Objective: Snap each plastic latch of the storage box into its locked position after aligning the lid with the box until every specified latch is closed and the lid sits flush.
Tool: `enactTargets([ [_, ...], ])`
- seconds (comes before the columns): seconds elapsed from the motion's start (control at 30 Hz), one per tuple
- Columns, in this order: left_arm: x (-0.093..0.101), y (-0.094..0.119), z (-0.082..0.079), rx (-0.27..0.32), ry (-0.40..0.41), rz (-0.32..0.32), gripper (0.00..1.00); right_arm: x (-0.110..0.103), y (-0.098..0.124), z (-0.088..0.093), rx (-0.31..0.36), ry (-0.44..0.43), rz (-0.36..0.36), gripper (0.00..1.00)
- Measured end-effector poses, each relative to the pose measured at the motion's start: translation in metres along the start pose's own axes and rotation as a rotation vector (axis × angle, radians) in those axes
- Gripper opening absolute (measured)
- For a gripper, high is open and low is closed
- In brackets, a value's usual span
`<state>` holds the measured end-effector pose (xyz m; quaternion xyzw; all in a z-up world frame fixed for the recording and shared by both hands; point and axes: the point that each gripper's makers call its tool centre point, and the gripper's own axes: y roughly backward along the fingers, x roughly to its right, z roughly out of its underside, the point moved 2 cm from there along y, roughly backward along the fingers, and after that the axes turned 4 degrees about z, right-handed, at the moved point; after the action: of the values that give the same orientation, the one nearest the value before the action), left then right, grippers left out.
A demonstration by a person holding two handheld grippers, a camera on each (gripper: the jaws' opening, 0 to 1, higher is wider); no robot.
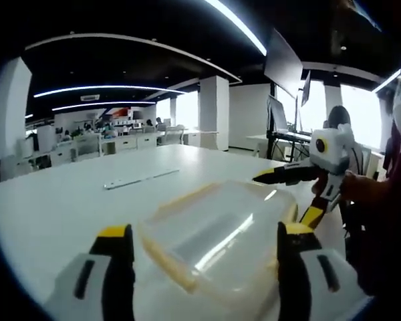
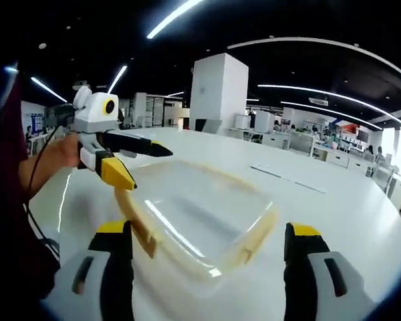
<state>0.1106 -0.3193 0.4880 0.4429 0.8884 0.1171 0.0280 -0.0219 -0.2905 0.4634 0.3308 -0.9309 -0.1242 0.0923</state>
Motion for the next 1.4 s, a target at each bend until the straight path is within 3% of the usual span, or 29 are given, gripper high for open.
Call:
enactTargets([
  [0.1, 0.001, -0.001, 0.002, -0.009, 0.005, 0.009, 0.85, -0.003, -0.001, 0.0, -0.002, -0.009, -0.022, 0.86],
  [0.43, 0.001, -0.001, 0.004, -0.007, 0.044, 0.025, 0.83, -0.003, -0.004, -0.001, -0.01, -0.034, -0.051, 0.88],
  [1.0, 0.0, 0.0, 0.003, 0.016, 0.048, 0.029, 0.82, -0.002, -0.004, 0.0, -0.014, -0.05, -0.03, 0.84],
  [1.23, 0.0, 0.002, 0.003, 0.028, 0.042, 0.022, 0.81, -0.003, -0.008, 0.002, -0.025, -0.046, -0.024, 0.84],
  [1.4, 0.0, 0.003, 0.003, 0.027, 0.038, 0.02, 0.8, -0.002, -0.011, 0.003, -0.023, -0.028, -0.049, 0.89],
])
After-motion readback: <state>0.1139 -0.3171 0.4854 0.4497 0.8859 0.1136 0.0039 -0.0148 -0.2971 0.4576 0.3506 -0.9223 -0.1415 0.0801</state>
